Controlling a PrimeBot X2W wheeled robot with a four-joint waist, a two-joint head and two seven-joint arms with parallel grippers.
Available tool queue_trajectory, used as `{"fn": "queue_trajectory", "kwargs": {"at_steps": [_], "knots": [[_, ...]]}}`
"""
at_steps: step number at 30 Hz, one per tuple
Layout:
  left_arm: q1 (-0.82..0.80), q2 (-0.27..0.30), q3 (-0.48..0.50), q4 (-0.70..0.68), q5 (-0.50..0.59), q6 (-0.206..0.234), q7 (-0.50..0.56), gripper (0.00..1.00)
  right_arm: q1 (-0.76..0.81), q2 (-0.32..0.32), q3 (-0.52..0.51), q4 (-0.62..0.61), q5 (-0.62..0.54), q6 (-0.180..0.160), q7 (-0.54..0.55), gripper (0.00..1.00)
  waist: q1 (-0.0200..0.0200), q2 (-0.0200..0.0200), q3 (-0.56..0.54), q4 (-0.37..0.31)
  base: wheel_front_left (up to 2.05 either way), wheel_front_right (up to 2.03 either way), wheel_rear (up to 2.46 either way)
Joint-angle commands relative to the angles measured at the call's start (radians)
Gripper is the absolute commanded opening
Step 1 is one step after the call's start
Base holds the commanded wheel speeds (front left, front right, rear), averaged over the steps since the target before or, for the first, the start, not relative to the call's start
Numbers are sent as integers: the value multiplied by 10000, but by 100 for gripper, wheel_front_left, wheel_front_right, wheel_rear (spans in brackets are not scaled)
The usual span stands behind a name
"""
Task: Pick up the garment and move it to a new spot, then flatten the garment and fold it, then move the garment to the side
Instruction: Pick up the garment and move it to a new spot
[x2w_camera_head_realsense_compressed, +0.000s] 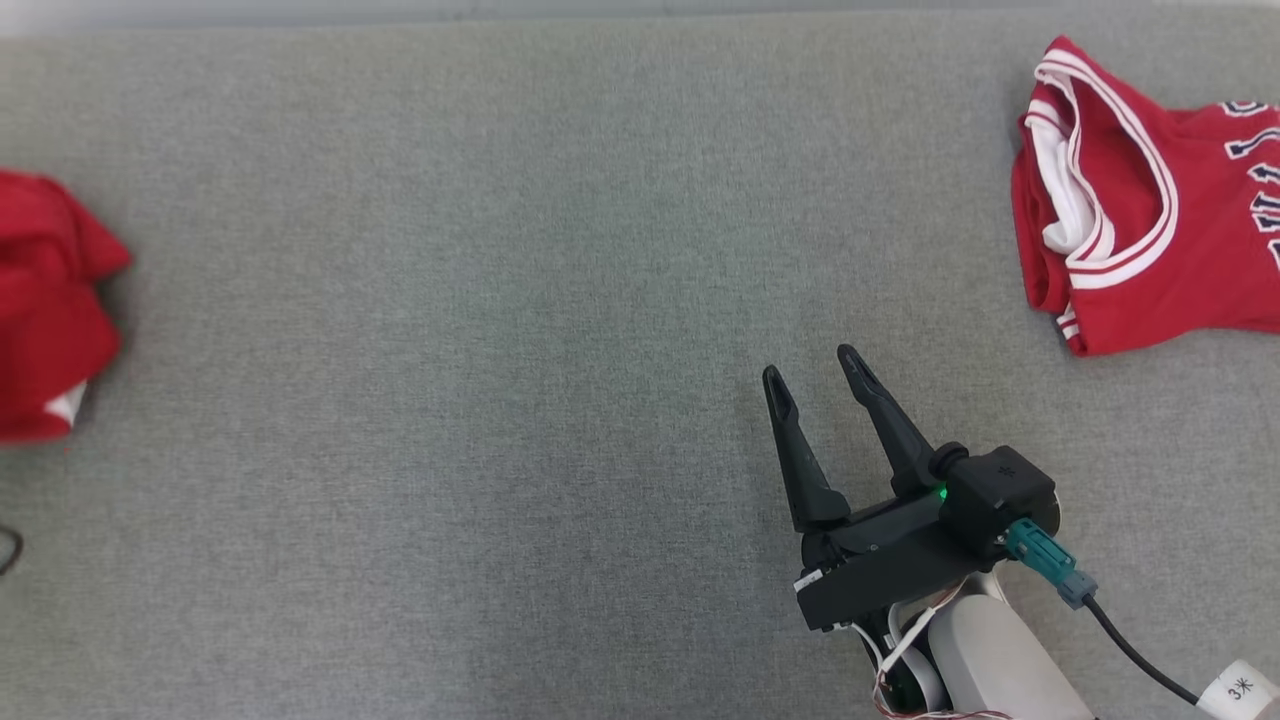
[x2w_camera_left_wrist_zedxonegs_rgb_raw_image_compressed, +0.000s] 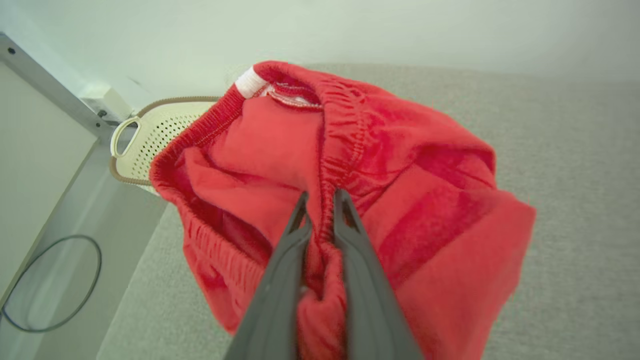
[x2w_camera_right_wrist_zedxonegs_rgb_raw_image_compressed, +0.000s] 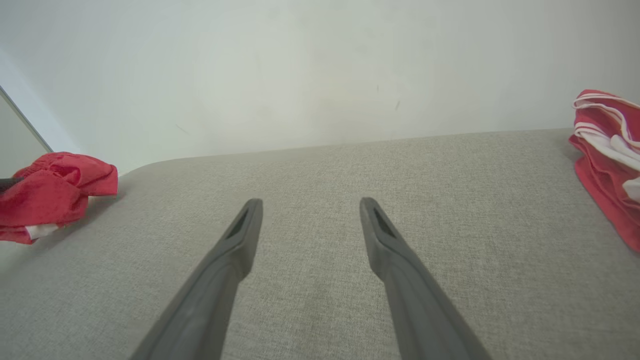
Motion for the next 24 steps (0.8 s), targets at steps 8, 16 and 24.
{"fn": "queue_trajectory", "kwargs": {"at_steps": [8,16,24], "knots": [[-881,-95,-894,-985,-65,12,-860,0,230,24,-40,236,236,-7,-124,100,0,0,-986,123,0,0,0],[-976,-299,-1631,-2962,-220,10,-828,0,395,63,-272,307,356,-7,-186,100,0,0,-1332,-162,0,0,0],[-321,-403,-1932,-5898,-325,337,-58,0,430,109,-429,342,470,-7,-265,100,0,0,-1482,-790,0,0,0]]}}
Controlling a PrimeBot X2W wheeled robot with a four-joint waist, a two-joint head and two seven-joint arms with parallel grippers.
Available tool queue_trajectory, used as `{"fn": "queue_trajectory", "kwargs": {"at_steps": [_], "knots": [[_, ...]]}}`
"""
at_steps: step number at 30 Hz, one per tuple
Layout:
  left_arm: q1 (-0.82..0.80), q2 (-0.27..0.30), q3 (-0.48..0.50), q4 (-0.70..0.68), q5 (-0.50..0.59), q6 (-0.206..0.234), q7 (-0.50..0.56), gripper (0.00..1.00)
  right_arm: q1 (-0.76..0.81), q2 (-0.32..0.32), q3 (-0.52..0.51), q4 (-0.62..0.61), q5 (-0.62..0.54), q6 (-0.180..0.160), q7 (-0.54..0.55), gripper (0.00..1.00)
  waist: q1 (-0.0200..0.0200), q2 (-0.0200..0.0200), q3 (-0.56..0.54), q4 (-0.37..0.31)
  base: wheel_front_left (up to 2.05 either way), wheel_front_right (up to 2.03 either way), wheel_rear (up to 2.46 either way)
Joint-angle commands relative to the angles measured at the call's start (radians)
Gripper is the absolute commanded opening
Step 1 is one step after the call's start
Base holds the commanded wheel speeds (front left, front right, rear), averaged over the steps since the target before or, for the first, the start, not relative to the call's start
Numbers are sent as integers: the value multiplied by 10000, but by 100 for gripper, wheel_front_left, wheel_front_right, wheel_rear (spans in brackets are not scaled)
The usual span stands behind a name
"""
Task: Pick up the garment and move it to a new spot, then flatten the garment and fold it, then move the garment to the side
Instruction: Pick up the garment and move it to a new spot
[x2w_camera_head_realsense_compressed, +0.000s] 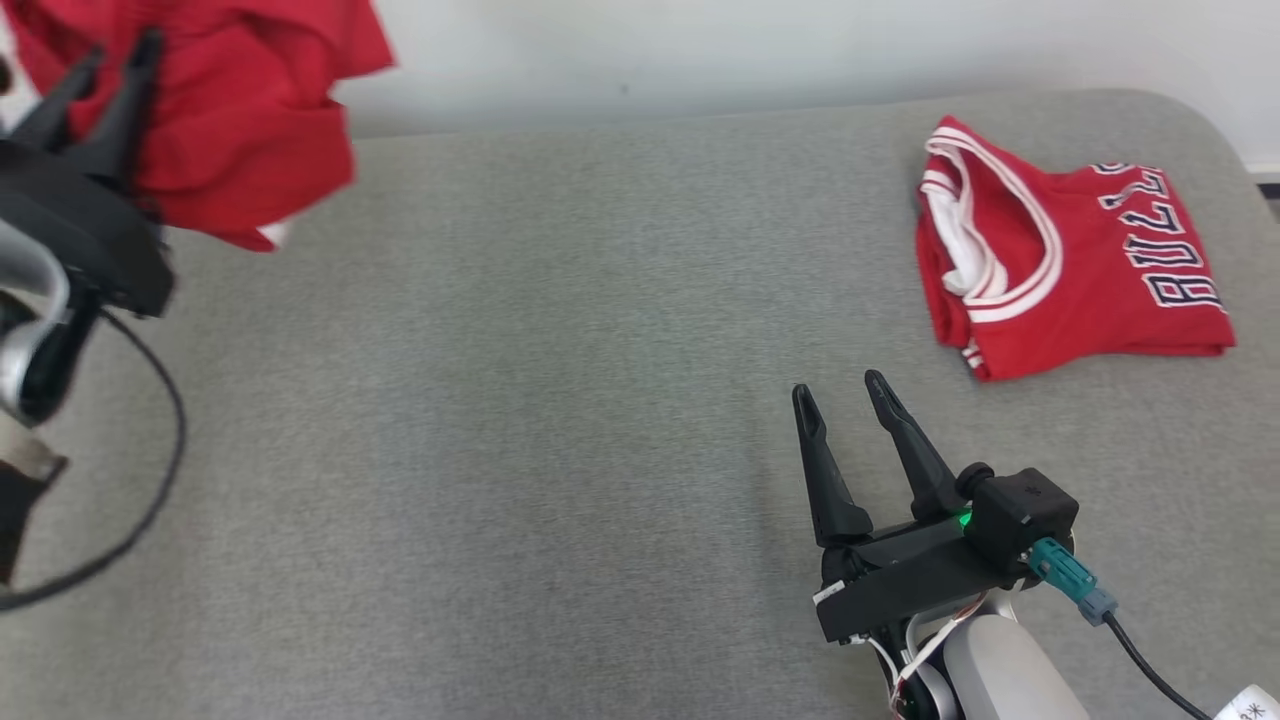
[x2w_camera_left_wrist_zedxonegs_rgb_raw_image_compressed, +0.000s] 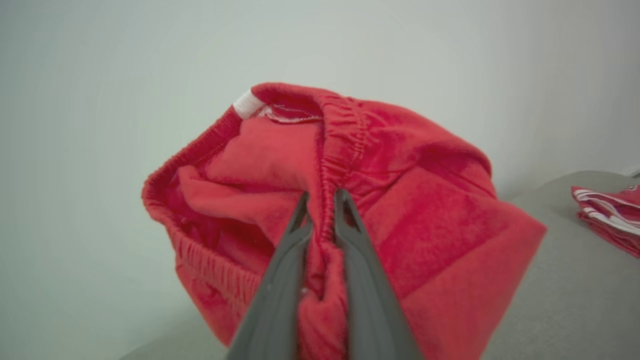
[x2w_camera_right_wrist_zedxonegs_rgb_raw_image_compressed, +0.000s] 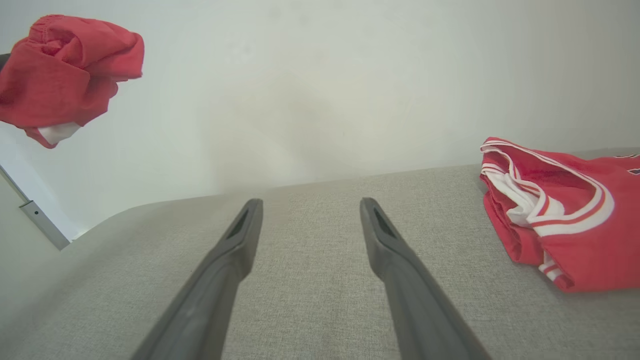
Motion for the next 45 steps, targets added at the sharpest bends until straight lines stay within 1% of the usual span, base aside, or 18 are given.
{"fn": "queue_trajectory", "kwargs": {"at_steps": [1,4,8,11,16,17,22,26,28,31,33,35,38,43,44,45], "knots": [[291,-71,-33,-587,-118,156,136,0,111,19,-49,8,94,-7,-60,100,1,1,-99,-316,0,0,0],[806,-200,-172,-1640,-265,365,458,0,128,28,-89,53,148,-7,-67,100,1,1,-170,-607,0,0,0],[1333,-282,-646,-2707,-166,428,919,0,158,28,-86,15,271,-7,-61,100,1,1,-245,-967,0,0,0],[1688,-417,-891,-3209,-261,484,1133,0,207,30,-116,-25,341,-7,-64,100,1,1,-303,-1208,0,0,0],[2338,-704,-1399,-3877,-261,562,1250,0,313,32,-132,-93,404,-7,-66,100,1,1,-334,-1394,0,0,0],[2338,-704,-1399,-3877,-261,562,1250,0,313,32,-132,-93,404,-7,-66,100,1,1,-334,-1394,0,0,0],[3014,-1063,-1678,-4132,-398,735,1072,0,345,33,-127,-110,429,-7,-67,100,1,1,-313,-1447,0,0,0],[3559,-1313,-1844,-3958,-525,853,783,0,327,30,-67,-67,424,-7,-67,100,1,1,-311,-1445,0,0,0],[3940,-1403,-2094,-3647,-322,876,515,0,321,32,-7,-28,427,-7,-67,100,1,1,-323,-1453,0,0,0],[4376,-1670,-2263,-3262,-463,915,185,0,308,29,27,23,444,-7,-68,100,1,1,-316,-1459,0,0,0],[4654,-1835,-2306,-2896,-633,899,-40,0,309,31,55,67,451,-7,-68,100,1,1,-311,-1448,0,0,0],[4785,-1895,-2507,-2428,-424,872,-235,0,306,29,59,97,447,-7,-68,100,1,1,-287,-1421,0,0,0],[4916,-2143,-2662,-1754,-371,785,-604,0,280,29,124,138,462,-7,-68,100,1,1,-273,-1390,0,0,0],[4911,-2388,-2758,-779,-318,718,-1159,0,272,30,129,231,454,-7,-68,100,1,1,-338,-1269,0,0,0],[4886,-2413,-2779,-633,-251,752,-1286,40,292,30,110,257,451,-7,-68,100,1,1,-368,-1234,0,0,0],[4868,-2442,-2793,-515,-203,771,-1404,100,313,30,110,274,451,-7,-68,100,1,1,-396,-1204,0,0,0]]}}
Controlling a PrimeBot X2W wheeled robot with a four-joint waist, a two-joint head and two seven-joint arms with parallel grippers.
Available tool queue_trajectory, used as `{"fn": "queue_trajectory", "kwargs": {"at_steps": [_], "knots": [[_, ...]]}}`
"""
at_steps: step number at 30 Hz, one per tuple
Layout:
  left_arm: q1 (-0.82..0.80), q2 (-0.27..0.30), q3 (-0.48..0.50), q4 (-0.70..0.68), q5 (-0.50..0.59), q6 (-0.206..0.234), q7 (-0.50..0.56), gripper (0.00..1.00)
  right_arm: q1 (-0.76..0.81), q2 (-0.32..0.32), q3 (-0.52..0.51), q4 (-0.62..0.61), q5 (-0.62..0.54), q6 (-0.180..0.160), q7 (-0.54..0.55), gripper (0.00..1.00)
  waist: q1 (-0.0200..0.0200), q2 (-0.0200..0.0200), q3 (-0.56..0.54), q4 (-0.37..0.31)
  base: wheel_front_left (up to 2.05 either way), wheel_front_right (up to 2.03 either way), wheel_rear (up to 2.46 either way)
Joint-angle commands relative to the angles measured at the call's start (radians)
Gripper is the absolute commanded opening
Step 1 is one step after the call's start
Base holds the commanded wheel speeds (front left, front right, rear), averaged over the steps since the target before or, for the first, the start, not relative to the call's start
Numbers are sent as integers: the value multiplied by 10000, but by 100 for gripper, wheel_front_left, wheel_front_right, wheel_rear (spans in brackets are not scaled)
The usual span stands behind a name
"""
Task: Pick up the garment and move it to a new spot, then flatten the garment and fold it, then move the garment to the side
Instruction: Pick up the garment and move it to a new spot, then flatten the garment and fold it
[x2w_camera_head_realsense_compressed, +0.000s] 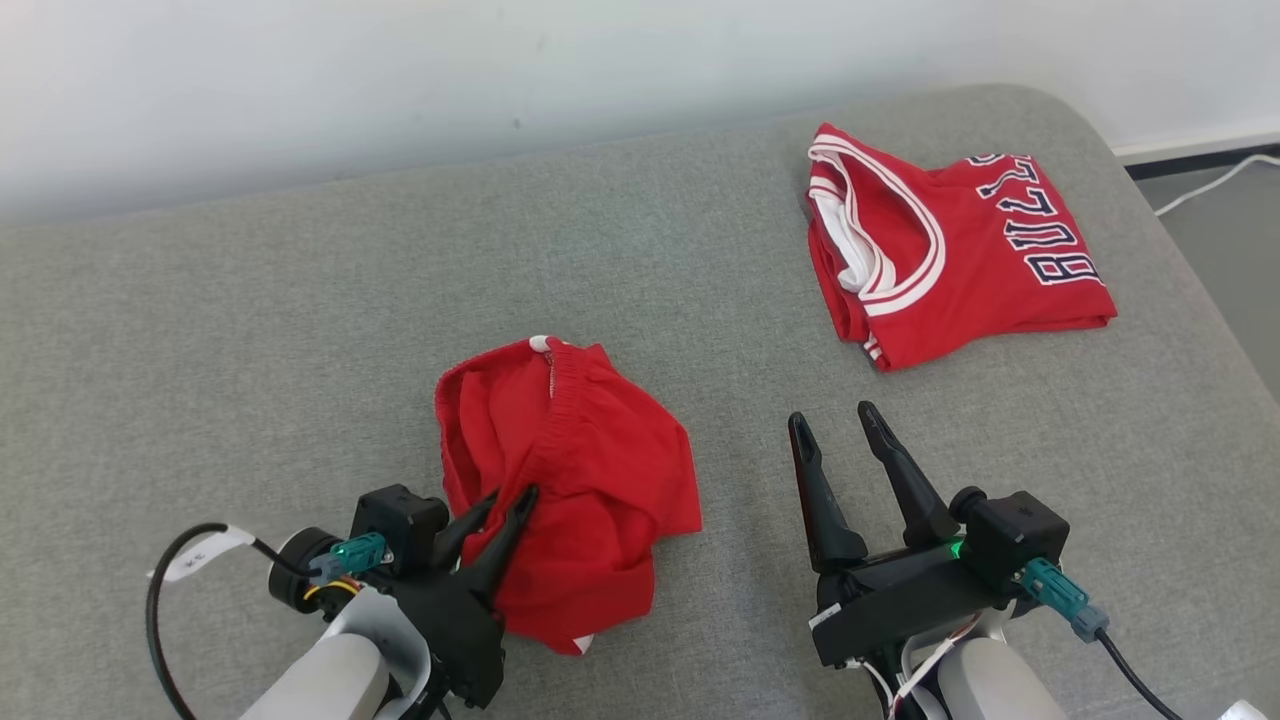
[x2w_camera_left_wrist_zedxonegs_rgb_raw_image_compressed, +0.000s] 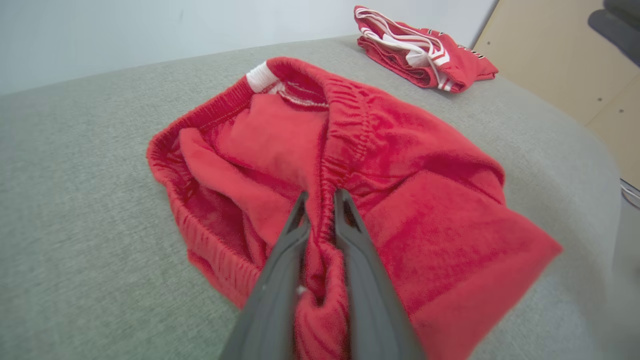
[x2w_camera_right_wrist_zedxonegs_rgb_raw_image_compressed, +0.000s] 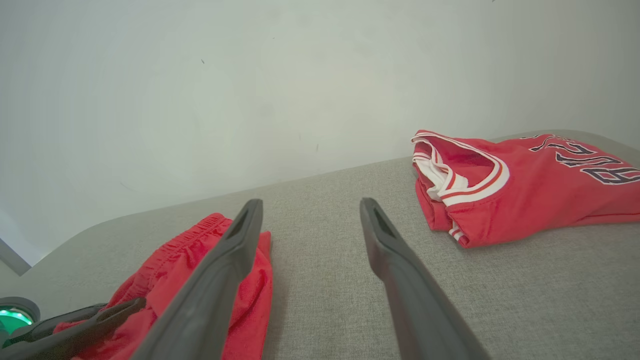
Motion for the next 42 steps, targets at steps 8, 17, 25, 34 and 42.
{"fn": "queue_trajectory", "kwargs": {"at_steps": [8,17,25,34,42], "knots": [[184,-31,-56,-276,575,604,-862,100,306,5,-194,81,4,-7,-17,100,0,-1,-403,500,0,0,0],[898,297,-198,-1817,774,1180,-706,100,553,5,-371,43,-95,-7,-17,100,0,-1,-632,979,0,0,0],[1343,678,-579,-2441,898,1286,-250,100,531,4,-336,39,-53,-7,-17,100,0,-1,-646,992,0,0,0],[1394,691,-506,-2033,555,1223,-218,100,430,4,-262,77,-25,-7,-17,100,0,-1,-567,676,0,0,0],[1308,596,-424,-1435,380,1138,-447,20,473,6,-327,75,-96,-7,-17,100,0,-1,-548,491,0,0,0]]}}
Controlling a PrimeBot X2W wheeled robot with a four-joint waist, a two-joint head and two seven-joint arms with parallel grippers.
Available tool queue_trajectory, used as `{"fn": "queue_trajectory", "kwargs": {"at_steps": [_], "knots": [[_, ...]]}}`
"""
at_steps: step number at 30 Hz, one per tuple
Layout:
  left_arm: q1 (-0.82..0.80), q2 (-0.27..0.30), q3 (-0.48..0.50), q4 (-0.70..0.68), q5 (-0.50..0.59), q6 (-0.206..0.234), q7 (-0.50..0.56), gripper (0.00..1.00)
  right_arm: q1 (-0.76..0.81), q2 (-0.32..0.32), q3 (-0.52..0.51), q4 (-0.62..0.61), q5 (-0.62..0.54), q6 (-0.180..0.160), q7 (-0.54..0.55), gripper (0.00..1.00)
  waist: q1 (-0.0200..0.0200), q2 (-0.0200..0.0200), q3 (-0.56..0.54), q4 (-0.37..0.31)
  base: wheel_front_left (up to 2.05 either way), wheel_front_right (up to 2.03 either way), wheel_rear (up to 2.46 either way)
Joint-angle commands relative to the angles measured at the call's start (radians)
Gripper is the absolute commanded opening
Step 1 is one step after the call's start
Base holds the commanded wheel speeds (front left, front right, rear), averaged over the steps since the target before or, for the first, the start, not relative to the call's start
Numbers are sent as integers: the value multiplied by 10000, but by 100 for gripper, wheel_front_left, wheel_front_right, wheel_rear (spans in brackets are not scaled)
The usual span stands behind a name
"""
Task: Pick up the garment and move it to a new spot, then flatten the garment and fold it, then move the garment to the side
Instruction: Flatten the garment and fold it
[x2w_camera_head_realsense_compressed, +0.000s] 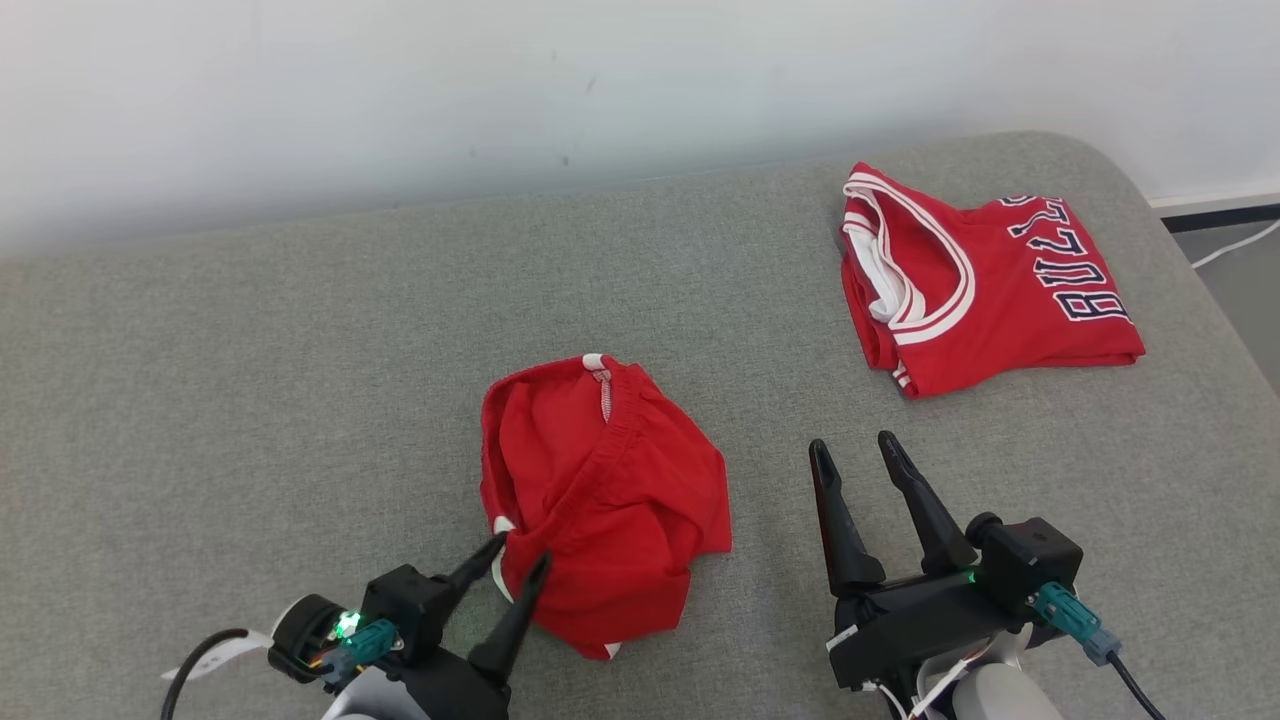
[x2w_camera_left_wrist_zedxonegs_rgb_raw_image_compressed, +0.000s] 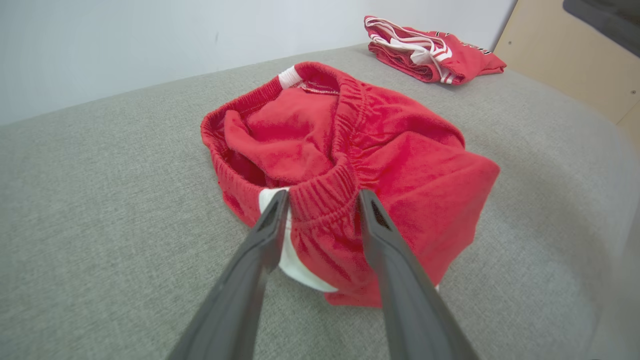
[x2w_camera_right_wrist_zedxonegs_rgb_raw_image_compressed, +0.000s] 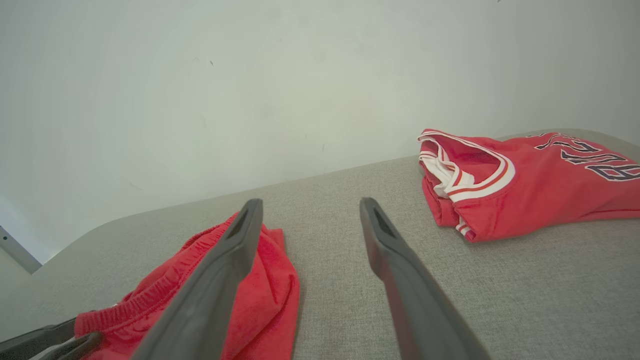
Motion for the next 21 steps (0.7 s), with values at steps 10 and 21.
{"fn": "queue_trajectory", "kwargs": {"at_steps": [10,21], "knots": [[-43,-190,108,-73,-111,93,-501,0,330,5,-78,98,-144,-7,-17,100,0,-1,-422,578,0,0,0],[799,452,726,-1911,-374,983,-473,0,640,1,-150,164,-55,-7,-17,100,0,-1,-832,1368,0,0,0]]}}
